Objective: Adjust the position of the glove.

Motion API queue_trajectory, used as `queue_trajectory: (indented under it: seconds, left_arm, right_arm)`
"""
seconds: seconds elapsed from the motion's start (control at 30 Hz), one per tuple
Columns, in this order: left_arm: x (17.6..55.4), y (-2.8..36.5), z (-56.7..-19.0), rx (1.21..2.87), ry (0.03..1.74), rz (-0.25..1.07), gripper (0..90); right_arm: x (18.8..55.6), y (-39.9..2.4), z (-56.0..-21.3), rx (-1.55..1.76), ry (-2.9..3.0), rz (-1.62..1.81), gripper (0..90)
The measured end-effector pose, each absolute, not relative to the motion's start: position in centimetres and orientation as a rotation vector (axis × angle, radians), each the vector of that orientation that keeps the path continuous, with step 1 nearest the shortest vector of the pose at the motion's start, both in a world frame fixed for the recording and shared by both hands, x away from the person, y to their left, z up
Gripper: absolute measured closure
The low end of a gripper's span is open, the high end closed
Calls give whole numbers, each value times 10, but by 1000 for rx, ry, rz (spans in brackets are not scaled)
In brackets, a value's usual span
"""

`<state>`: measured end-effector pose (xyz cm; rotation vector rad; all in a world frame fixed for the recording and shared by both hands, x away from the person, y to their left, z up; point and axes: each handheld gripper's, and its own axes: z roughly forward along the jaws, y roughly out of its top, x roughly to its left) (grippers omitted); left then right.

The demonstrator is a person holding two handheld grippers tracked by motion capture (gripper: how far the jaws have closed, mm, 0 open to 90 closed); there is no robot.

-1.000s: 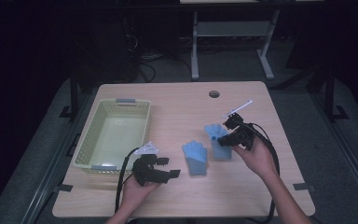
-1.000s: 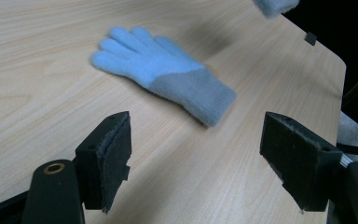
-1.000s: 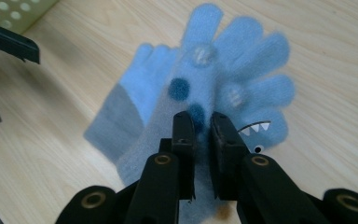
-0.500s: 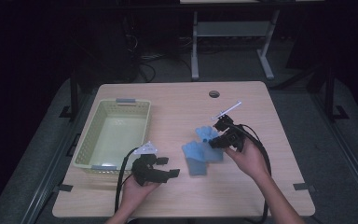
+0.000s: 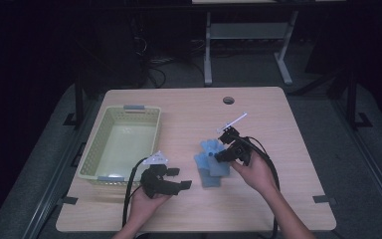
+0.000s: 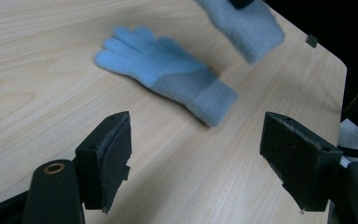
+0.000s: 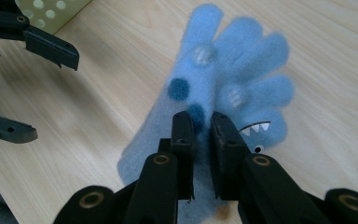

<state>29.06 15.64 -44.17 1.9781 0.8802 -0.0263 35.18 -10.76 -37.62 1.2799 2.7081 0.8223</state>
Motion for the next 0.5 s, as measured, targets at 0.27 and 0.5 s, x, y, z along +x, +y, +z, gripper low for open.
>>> queue_trajectory:
  seconds: [0.27,0.5]
  left_arm:
    - [291,158,-441,1969,892,-26,246]
    - [291,158,-441,1968,897,-27,246]
  right_arm:
    - [351,-97,-386,1274,2734,804,807]
    - [351,-88,-395,1266,2753,792,804]
